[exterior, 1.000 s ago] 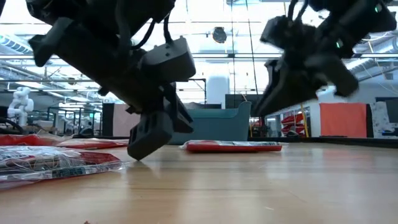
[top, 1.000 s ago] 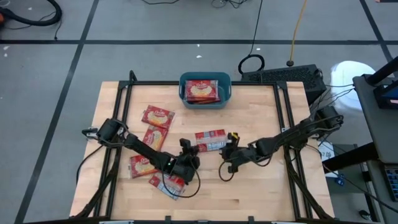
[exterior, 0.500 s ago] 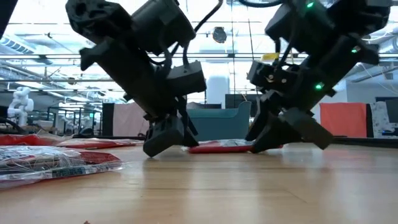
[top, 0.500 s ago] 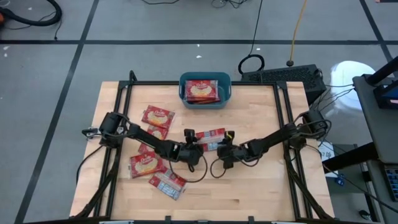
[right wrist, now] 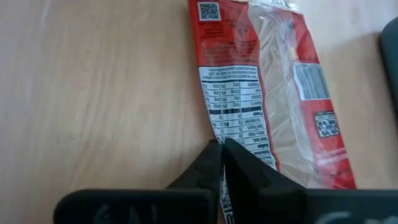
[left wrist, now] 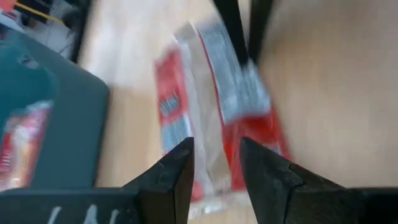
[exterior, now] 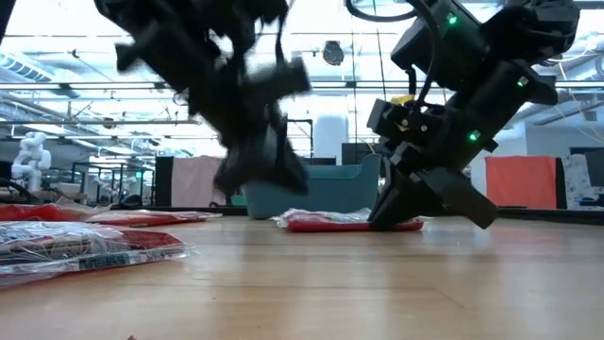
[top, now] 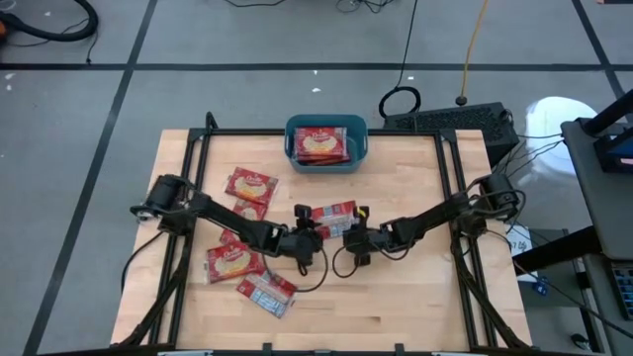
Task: Sort popcorn bags into baskets
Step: Put the red popcorn bag into the blue bin
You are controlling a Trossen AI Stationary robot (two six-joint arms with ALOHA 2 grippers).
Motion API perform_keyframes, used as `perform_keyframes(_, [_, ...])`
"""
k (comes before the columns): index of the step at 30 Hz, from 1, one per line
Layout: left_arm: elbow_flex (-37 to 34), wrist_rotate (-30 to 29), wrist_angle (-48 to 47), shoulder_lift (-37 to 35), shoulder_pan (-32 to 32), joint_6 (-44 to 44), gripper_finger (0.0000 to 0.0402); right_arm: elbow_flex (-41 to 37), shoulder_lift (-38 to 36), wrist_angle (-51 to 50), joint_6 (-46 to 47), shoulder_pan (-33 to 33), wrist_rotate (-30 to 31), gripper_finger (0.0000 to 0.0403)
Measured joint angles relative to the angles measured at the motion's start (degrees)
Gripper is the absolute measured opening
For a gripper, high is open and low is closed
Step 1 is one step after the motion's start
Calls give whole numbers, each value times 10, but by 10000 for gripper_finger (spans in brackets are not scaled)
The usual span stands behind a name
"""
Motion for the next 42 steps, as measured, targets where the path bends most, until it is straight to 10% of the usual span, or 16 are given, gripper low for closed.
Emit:
perform_keyframes(8, [1,63,53,0,-5,-67,150,-2,-63,9,44,-24,-61,0])
perform_keyframes(19, [1,-58,78,67,-4,-61,225,-1,-91,8,49,-52,-118,0])
perform_keyframes(31, [1,-15,83,75,22,-31,11,-1,-91,-11,41,-59,-115,0])
perform_keyframes(42, [1,-56,-45,13,16,-122,4,-43,-117,-50,59,-18,52,98])
